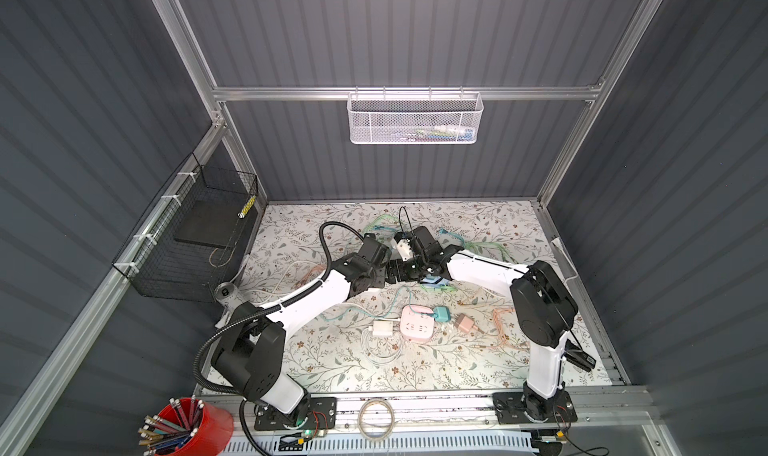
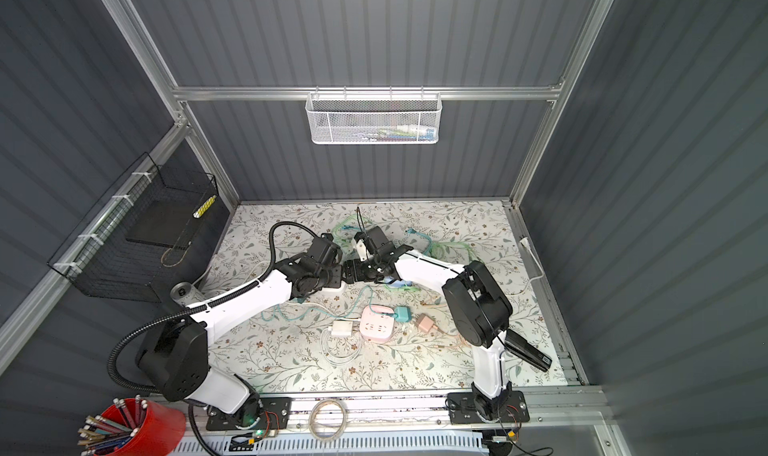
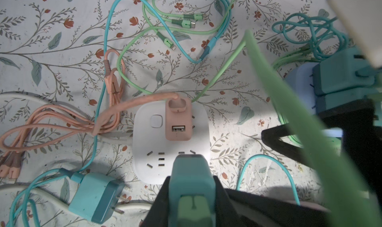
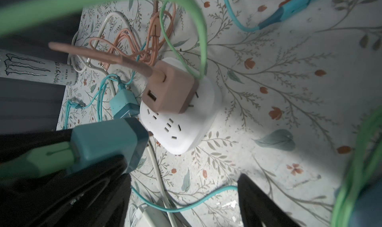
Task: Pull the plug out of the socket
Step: 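Pull the teal charger out with the left gripper while the right gripper holds the strip, then lower the teal charger onto the table and open the left gripper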
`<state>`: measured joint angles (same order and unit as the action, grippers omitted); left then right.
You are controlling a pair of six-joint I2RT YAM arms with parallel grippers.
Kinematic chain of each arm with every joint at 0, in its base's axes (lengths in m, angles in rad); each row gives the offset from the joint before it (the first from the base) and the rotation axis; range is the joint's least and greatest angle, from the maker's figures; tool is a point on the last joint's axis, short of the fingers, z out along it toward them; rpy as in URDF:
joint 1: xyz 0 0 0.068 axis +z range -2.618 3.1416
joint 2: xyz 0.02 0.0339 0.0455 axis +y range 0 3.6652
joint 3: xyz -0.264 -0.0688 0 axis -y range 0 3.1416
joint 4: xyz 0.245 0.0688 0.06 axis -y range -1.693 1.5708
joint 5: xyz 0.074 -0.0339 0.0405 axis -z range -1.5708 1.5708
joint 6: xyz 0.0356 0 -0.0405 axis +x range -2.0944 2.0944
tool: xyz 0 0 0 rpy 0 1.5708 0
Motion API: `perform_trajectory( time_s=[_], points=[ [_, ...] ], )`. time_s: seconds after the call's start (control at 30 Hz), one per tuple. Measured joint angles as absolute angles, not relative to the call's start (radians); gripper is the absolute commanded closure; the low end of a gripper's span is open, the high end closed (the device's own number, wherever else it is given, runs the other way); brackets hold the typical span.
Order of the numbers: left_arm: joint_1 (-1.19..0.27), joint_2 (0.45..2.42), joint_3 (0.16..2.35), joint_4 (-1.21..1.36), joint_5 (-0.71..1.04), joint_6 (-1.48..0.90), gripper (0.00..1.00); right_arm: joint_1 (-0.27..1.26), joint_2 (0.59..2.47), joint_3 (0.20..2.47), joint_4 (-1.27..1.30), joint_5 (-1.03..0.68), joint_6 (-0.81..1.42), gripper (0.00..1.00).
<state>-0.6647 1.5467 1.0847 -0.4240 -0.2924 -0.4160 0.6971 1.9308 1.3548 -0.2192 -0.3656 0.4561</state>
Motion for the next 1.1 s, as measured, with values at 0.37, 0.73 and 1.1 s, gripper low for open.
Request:
perform_trajectory(
  time_s=[0.37,0.73,1.1],
  points=[
    [-0.709,1.563,1.086,-0.432,-0.32,-0.416,0.81,0.639,1.786,1.238,-0.202,-0.358,0.455,0.2],
    [-0.756,1.676,1.136,-0.477,-0.402,-0.403,0.78,0.608,1.774,1.209,-0.192,-0.344,0.444,0.21],
    [-0.826,1.746,1.198,-0.555,-0.511,-0.37,0.74,0.569,1.688,1.157,-0.207,-0.305,0.443,0.21]
  ],
)
